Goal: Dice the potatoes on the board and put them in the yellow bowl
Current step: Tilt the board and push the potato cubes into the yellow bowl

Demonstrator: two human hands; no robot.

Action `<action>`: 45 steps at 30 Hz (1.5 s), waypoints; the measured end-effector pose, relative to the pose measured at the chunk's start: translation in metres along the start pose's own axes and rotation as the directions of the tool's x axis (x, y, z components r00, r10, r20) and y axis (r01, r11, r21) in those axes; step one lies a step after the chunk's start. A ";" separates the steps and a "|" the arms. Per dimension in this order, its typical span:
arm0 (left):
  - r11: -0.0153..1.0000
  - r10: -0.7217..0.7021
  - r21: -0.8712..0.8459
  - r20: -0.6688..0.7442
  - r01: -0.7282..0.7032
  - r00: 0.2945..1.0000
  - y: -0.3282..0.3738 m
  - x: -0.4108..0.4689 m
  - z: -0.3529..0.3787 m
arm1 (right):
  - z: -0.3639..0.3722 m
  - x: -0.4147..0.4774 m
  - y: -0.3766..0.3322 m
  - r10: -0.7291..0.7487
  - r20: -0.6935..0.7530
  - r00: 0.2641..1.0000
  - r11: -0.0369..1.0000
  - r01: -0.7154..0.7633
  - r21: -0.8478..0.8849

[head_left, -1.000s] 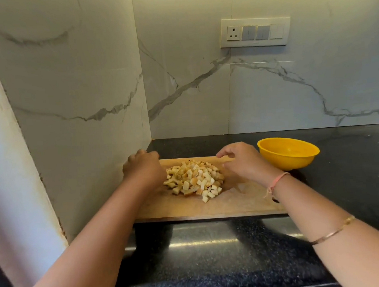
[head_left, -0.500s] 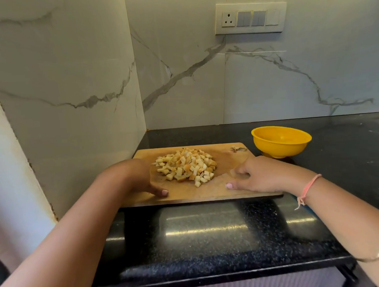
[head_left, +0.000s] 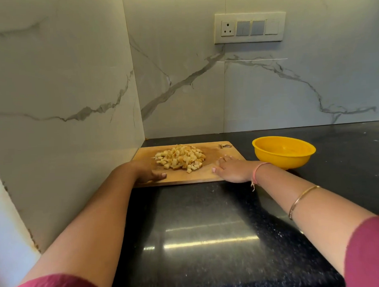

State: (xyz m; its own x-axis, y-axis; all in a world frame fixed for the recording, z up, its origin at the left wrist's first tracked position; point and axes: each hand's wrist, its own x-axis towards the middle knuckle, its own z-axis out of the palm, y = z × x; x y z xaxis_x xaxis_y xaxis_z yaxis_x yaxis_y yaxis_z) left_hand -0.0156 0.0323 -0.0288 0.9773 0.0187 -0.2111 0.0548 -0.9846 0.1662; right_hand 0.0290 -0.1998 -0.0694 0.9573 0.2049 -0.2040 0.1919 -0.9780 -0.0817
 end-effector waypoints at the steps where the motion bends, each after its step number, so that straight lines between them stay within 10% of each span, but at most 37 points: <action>1: 0.999 0.014 -0.030 -0.016 -0.015 1.000 -0.001 0.002 0.002 | 0.000 0.005 0.000 0.001 -0.011 1.000 1.000 -0.001 0.010; 19: 0.958 -0.104 -0.285 -0.237 0.033 0.966 -0.016 0.039 0.020 | -0.010 0.003 0.003 -0.061 -0.232 0.971 0.974 0.108 0.197; 25: 0.970 -0.174 -0.235 -0.478 0.065 0.861 -0.005 0.032 0.019 | -0.034 -0.032 0.006 0.037 -0.681 0.731 0.945 0.196 0.261; 32: 0.967 0.022 -0.178 -0.648 -0.180 0.762 0.020 0.012 0.023 | -0.035 -0.064 0.033 0.118 -0.705 0.699 0.976 0.048 0.211; 35: 0.944 0.139 -0.125 -0.690 -0.306 0.710 0.039 -0.001 0.028 | -0.036 -0.073 0.053 0.237 -0.789 0.567 0.956 0.011 0.294; 41: 0.783 0.266 -0.354 -0.552 -0.511 0.791 0.121 -0.020 0.035 | -0.030 -0.082 0.107 0.440 -0.764 0.472 0.896 -0.177 0.407; 45: 0.404 0.184 -0.884 -0.172 -0.234 0.968 0.175 -0.016 0.030 | -0.016 -0.085 0.118 0.574 -0.648 0.502 0.816 -0.279 0.506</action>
State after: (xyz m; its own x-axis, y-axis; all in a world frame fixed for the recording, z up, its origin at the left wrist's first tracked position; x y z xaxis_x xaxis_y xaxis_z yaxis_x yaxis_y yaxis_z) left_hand -0.0279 -0.1459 -0.0248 0.9911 -0.1331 -0.0078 -0.0258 -0.2488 0.9682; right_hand -0.0263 -0.3330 -0.0457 0.7303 -0.4835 0.4826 -0.2203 -0.8354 -0.5036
